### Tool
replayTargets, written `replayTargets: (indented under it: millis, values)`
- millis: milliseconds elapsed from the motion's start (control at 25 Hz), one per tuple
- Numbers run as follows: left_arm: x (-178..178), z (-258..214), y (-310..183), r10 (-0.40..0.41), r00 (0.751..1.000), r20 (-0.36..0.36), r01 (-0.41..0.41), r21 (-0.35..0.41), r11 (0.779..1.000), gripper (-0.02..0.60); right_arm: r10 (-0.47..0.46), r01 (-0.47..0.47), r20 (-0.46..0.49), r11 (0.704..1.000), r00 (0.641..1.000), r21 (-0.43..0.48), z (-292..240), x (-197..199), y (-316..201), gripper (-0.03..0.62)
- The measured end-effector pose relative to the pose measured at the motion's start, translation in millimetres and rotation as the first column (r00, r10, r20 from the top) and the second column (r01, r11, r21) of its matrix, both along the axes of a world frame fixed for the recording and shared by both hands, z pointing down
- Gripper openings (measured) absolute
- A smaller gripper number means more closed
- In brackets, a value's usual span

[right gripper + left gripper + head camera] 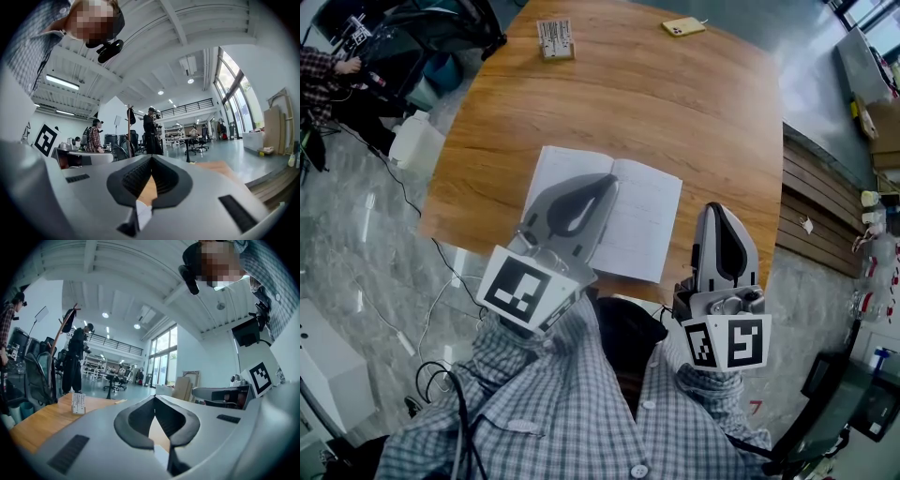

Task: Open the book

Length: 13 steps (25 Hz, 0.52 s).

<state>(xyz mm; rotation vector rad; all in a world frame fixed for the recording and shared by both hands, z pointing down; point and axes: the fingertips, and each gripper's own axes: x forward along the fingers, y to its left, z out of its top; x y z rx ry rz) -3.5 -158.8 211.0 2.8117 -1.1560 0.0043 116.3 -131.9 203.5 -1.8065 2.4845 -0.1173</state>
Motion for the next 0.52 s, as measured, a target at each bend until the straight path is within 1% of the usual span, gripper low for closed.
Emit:
replayTargets:
  millis: [520]
  values:
    - [1.8, 2.6, 0.1, -0.005, 1.0, 0.004, 0.005, 0.0, 1.0, 0.009, -0.015, 0.015, -0.013, 1.0, 1.0, 0.003, 0.7, 0.4, 1.3, 0.02]
